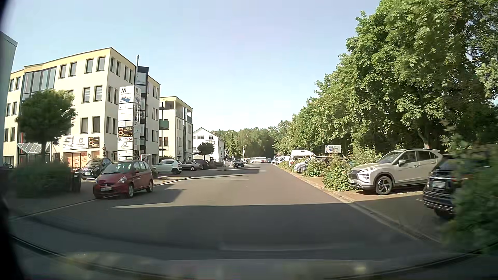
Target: Follow the waypoints while adhering to traffic rules and regulations
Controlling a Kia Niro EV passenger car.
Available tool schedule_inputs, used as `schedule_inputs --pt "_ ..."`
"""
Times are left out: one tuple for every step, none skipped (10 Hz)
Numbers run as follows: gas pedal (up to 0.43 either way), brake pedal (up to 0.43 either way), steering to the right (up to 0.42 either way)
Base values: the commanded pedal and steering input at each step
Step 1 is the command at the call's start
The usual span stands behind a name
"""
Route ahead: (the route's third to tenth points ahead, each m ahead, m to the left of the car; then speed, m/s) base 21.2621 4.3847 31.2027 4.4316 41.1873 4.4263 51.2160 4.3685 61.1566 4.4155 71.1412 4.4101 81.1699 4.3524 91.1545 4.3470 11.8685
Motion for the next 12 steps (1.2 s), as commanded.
schedule_inputs --pt "0.047 0.018 -0.001" --pt "0.047 0.018 -0.001" --pt "0.047 0.018 -0.001" --pt "0.047 0.018 -0.001" --pt "0.047 0.018 -0.001" --pt "0.047 0.018 -0.001" --pt "0.047 0.018 -0.001" --pt "0.047 0.018 -0.001" --pt "0.047 0.018 -0.001" --pt "0.047 0.018 -0.001" --pt "0.047 0.018 0.000" --pt "0.047 0.018 0.000"
